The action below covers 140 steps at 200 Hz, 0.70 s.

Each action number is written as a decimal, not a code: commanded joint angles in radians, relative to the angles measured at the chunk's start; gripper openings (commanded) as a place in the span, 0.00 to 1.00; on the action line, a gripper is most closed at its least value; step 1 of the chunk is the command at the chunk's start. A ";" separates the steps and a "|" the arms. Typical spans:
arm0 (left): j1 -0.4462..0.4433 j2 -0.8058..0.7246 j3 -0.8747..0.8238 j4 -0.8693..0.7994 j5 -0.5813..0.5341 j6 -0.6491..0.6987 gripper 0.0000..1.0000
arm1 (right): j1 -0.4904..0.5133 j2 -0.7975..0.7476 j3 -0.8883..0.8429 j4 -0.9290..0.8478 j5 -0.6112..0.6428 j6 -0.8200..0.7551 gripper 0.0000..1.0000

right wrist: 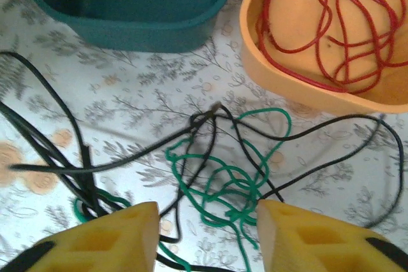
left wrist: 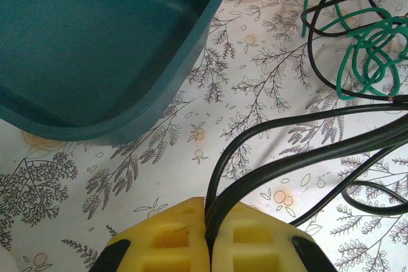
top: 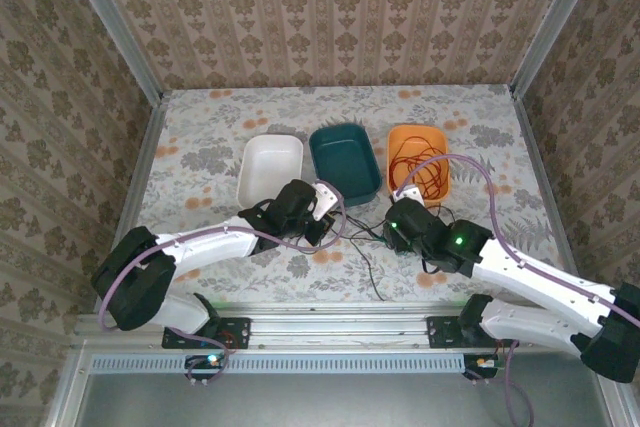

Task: Untangle the cables

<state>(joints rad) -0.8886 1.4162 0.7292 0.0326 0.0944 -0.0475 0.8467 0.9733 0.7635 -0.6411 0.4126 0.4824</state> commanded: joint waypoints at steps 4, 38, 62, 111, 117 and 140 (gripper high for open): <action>-0.003 -0.010 0.019 -0.004 -0.013 0.009 0.00 | -0.038 -0.052 0.000 0.089 -0.110 0.010 0.52; -0.014 -0.012 0.021 -0.004 -0.016 0.008 0.00 | -0.100 -0.031 -0.002 0.154 -0.253 0.014 0.54; -0.025 -0.016 0.022 -0.005 -0.012 0.010 0.00 | -0.100 0.051 0.026 0.182 -0.391 -0.055 0.53; -0.037 -0.038 0.013 -0.008 -0.016 0.013 0.00 | -0.107 0.218 0.065 0.239 -0.471 -0.107 0.47; -0.039 -0.040 0.012 -0.008 -0.017 0.012 0.00 | -0.110 0.227 0.064 0.249 -0.468 -0.106 0.46; -0.046 -0.044 0.010 -0.011 -0.014 0.015 0.00 | -0.125 0.250 0.059 0.286 -0.478 -0.101 0.44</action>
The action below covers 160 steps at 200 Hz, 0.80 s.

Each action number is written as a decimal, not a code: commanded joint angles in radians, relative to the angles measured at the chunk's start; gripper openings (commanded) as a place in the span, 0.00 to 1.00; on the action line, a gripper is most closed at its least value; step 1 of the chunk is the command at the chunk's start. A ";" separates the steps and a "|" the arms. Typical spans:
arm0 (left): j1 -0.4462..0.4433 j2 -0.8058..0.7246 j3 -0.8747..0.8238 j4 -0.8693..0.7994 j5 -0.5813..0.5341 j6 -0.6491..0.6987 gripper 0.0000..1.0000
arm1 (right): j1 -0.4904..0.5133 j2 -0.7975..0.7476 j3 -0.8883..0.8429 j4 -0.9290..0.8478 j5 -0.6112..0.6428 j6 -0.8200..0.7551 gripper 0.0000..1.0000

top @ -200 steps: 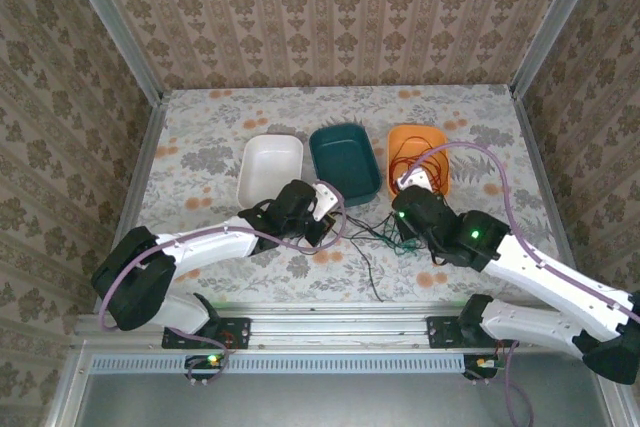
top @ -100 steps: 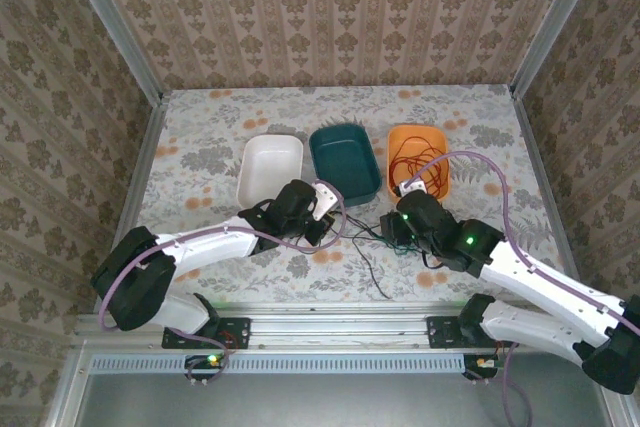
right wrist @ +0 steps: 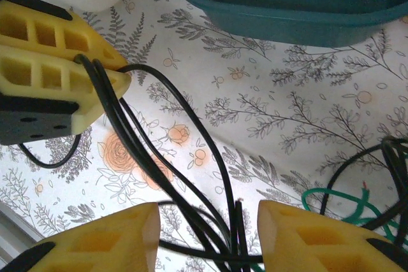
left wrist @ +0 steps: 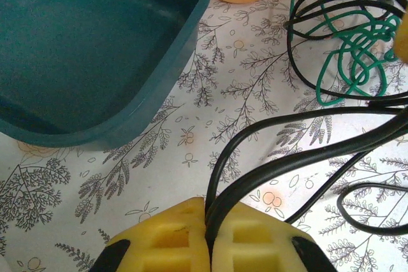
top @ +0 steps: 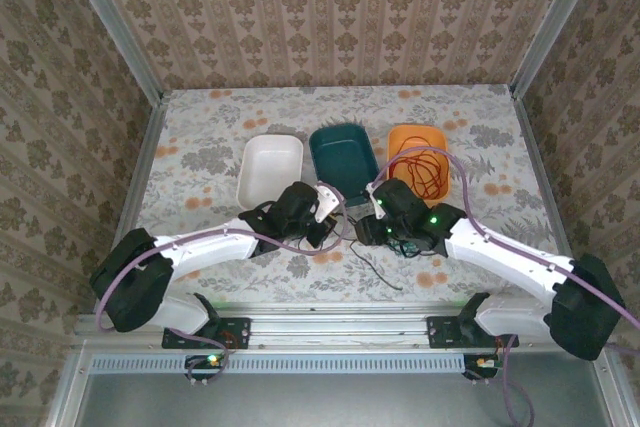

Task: Untangle the cables

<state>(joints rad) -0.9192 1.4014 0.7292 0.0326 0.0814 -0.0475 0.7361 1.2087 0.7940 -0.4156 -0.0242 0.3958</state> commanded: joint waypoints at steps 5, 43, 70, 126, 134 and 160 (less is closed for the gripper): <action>-0.017 -0.030 0.010 -0.012 -0.002 0.015 0.00 | -0.018 0.017 0.026 0.068 -0.048 -0.014 0.44; -0.025 -0.035 0.004 -0.005 -0.002 0.015 0.00 | -0.033 0.039 0.023 0.087 -0.062 -0.026 0.40; -0.026 -0.038 0.001 -0.003 -0.019 0.015 0.00 | -0.044 0.047 0.019 0.103 -0.080 -0.024 0.10; -0.026 -0.079 -0.025 -0.007 -0.060 -0.002 0.73 | -0.076 -0.048 0.027 0.081 -0.102 -0.001 0.00; -0.031 -0.091 -0.027 -0.010 -0.049 0.006 0.79 | -0.084 -0.070 0.027 0.081 -0.110 0.010 0.00; -0.059 -0.111 -0.012 -0.029 -0.023 0.037 0.80 | -0.122 -0.135 0.024 0.099 -0.153 0.055 0.00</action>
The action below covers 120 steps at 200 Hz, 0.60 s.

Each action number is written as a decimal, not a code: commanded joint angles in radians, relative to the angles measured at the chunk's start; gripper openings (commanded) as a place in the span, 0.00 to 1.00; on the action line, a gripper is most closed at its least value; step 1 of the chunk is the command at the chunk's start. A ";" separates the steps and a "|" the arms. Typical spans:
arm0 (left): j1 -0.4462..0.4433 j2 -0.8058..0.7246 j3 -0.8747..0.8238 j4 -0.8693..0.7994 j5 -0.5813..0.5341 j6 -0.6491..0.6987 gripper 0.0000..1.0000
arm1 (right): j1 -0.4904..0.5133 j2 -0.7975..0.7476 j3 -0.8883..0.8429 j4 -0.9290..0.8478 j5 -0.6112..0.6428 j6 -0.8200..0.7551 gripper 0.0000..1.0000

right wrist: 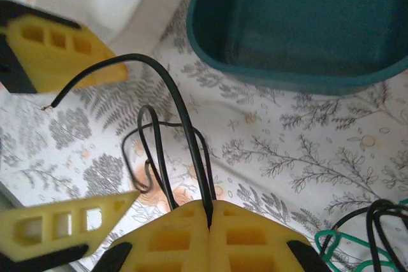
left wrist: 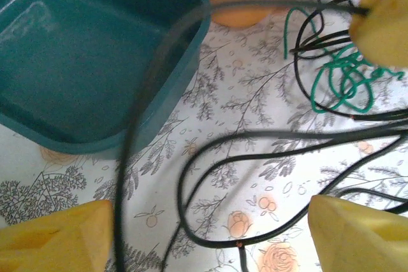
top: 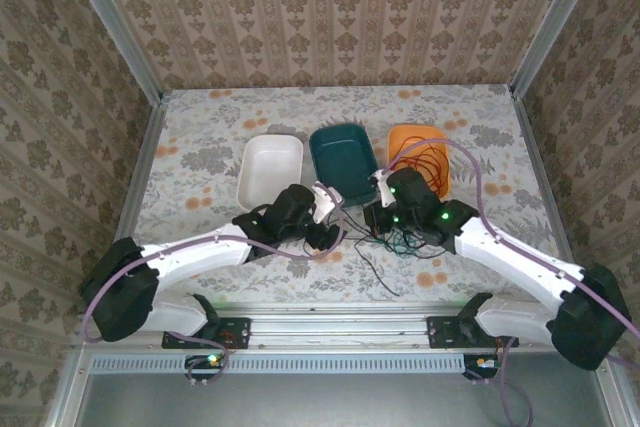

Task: Untangle the cables

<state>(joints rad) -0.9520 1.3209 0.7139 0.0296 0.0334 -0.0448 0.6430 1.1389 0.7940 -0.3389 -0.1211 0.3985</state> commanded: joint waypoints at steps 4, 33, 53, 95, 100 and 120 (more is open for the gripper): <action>-0.030 -0.031 0.007 -0.025 0.031 0.037 0.80 | -0.036 -0.073 0.022 0.028 -0.063 0.061 0.00; -0.057 -0.001 0.064 -0.024 0.082 0.045 0.76 | -0.069 -0.112 0.016 0.071 -0.097 0.130 0.00; -0.074 0.034 0.106 -0.015 0.123 0.053 0.76 | -0.072 -0.123 0.019 0.093 -0.089 0.157 0.00; -0.083 0.087 0.163 0.034 0.195 0.049 0.76 | -0.074 -0.095 0.036 0.119 -0.087 0.192 0.00; -0.083 0.094 0.170 0.037 0.202 0.048 0.75 | -0.074 -0.091 0.037 0.123 -0.085 0.195 0.00; -0.085 0.121 0.191 0.036 0.242 0.045 0.74 | -0.074 -0.079 0.045 0.131 -0.068 0.212 0.00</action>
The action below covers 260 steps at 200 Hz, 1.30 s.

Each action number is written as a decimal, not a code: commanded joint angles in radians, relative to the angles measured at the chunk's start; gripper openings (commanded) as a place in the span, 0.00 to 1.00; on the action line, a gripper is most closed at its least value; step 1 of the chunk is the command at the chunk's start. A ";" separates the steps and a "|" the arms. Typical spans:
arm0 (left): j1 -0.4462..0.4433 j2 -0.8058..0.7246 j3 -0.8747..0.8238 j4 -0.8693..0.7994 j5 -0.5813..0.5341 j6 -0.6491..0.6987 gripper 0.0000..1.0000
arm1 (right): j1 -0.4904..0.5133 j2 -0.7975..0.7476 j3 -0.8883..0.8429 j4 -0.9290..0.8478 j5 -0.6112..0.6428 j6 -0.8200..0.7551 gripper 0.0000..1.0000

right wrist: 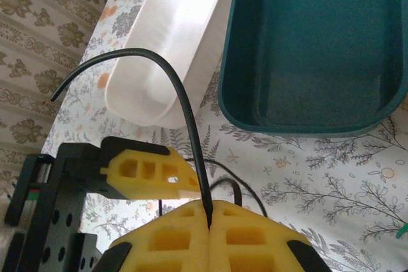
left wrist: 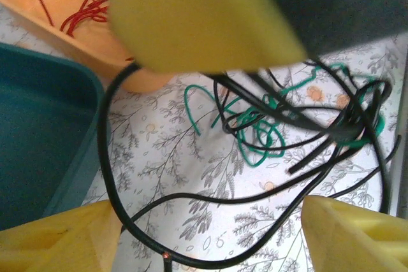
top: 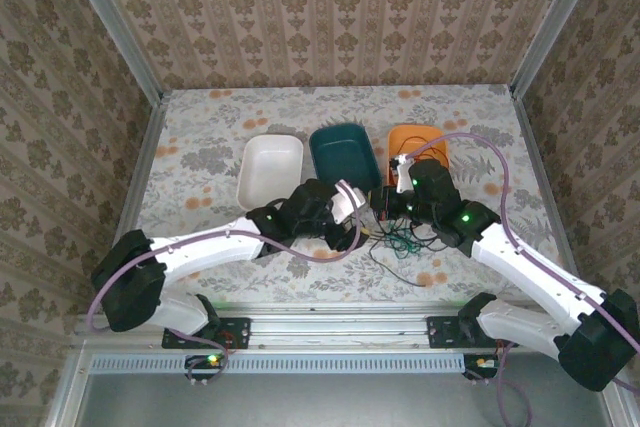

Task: Untangle the cables

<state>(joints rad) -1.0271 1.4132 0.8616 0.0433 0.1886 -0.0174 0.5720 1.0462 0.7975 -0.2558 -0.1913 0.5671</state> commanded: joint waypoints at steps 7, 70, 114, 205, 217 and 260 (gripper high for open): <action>-0.012 0.035 0.047 0.023 0.096 0.014 0.73 | -0.003 0.016 0.044 0.054 0.013 0.050 0.00; -0.015 0.029 0.030 0.037 0.084 -0.001 0.74 | -0.039 -0.071 0.006 0.124 0.172 0.165 0.00; -0.010 -0.003 -0.009 0.048 0.050 -0.006 0.79 | -0.075 -0.177 -0.030 0.173 0.174 0.213 0.00; -0.096 0.091 0.115 0.109 -0.025 0.069 0.83 | -0.077 -0.150 -0.037 0.200 0.134 0.288 0.00; -0.096 0.124 0.127 0.134 -0.032 0.068 0.81 | -0.077 -0.153 -0.038 0.201 0.131 0.294 0.00; -0.090 0.212 0.148 0.191 -0.051 0.053 0.45 | -0.078 -0.195 -0.041 0.187 0.142 0.307 0.00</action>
<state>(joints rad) -1.1187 1.5951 0.9813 0.1829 0.1570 0.0292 0.4976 0.8928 0.7624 -0.0998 -0.0563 0.8474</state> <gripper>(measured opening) 0.521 0.067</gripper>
